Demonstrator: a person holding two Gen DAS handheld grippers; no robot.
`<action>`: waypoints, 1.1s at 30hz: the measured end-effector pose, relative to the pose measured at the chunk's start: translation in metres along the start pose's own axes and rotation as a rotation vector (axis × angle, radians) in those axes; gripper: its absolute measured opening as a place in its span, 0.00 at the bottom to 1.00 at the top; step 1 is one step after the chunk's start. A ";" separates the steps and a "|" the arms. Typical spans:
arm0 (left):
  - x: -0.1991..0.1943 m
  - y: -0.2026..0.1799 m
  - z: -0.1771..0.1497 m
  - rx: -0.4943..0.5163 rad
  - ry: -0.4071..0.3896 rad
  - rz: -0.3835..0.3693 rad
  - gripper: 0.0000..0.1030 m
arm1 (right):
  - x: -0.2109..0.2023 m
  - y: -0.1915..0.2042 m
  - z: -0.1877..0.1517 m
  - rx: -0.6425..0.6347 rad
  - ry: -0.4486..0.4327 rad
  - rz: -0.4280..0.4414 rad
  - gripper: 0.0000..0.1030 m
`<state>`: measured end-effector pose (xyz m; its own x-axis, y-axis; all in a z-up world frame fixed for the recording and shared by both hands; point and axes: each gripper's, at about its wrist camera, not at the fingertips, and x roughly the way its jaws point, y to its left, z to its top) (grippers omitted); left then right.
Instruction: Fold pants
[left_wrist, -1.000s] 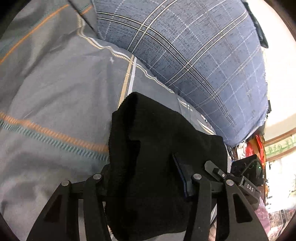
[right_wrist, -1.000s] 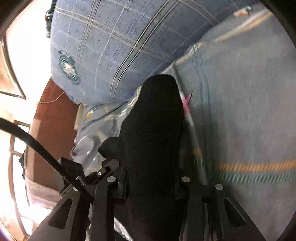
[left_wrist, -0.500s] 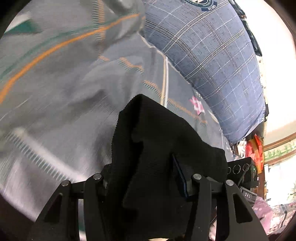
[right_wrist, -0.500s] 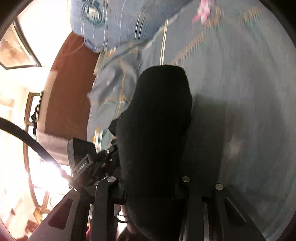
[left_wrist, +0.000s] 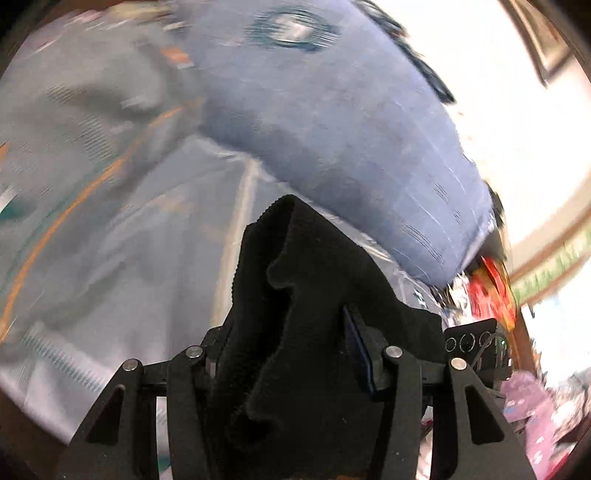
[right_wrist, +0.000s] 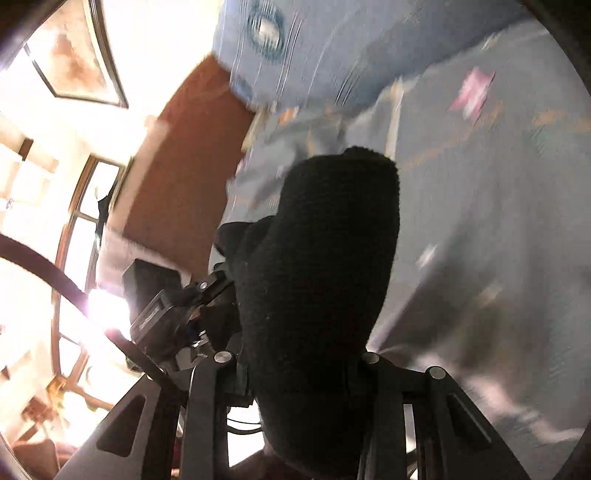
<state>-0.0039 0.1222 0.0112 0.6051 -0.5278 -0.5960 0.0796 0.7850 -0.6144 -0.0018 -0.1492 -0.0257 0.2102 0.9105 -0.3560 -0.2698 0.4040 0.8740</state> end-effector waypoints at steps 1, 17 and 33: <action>0.014 -0.008 0.005 0.017 0.010 -0.014 0.50 | -0.013 -0.005 0.009 0.004 -0.036 -0.024 0.34; 0.089 0.069 0.008 -0.196 0.109 0.019 0.49 | 0.020 -0.062 0.040 0.077 0.006 -0.158 0.35; -0.005 0.037 0.008 -0.123 -0.038 0.028 0.49 | 0.054 -0.011 0.015 -0.027 0.120 -0.012 0.35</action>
<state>0.0025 0.1567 -0.0038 0.6354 -0.4915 -0.5955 -0.0343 0.7525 -0.6577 0.0269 -0.1056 -0.0497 0.1001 0.9088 -0.4051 -0.2932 0.4161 0.8608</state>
